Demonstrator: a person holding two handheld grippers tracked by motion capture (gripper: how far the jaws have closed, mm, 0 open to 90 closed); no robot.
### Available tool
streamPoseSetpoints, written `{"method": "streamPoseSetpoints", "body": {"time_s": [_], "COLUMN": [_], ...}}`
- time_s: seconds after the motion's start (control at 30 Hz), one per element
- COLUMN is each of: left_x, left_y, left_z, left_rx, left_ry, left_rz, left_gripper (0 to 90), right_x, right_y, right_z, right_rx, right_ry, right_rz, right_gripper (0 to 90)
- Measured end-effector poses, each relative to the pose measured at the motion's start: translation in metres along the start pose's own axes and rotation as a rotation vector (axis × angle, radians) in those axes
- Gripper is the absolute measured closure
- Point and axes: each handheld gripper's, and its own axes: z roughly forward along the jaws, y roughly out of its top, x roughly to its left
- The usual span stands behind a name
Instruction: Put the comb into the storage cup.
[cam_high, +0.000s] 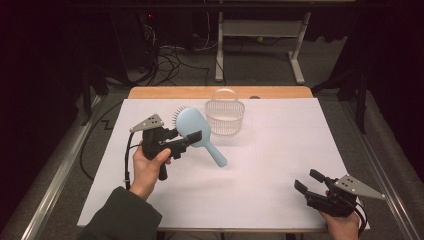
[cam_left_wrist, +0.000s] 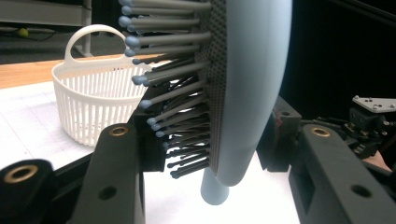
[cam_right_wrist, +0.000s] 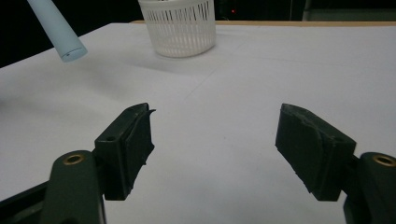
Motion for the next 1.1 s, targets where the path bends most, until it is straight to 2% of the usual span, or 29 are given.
{"method": "streamPoseSetpoints", "body": {"time_s": [0.17, 0.53, 1.1], "left_x": [0.005, 0.008, 0.019], "left_y": [0.003, 0.016, 0.025], "left_z": [0.003, 0.012, 0.018], "left_rx": [-0.001, 0.01, 0.007], "left_ry": [0.008, 0.034, 0.062], "left_rz": [-0.011, 0.004, -0.007], "left_gripper": [53.0, 52.9, 52.9], "right_x": [0.0, 0.002, 0.002], "right_y": [0.0, 0.0, 0.0], "right_z": [0.0, 0.002, 0.002], "right_rx": [0.003, 0.01, 0.014], "right_ry": [0.004, 0.011, 0.014], "right_rz": [-0.002, -0.009, -0.003], "right_gripper": [27.9, 28.0, 27.9]}}
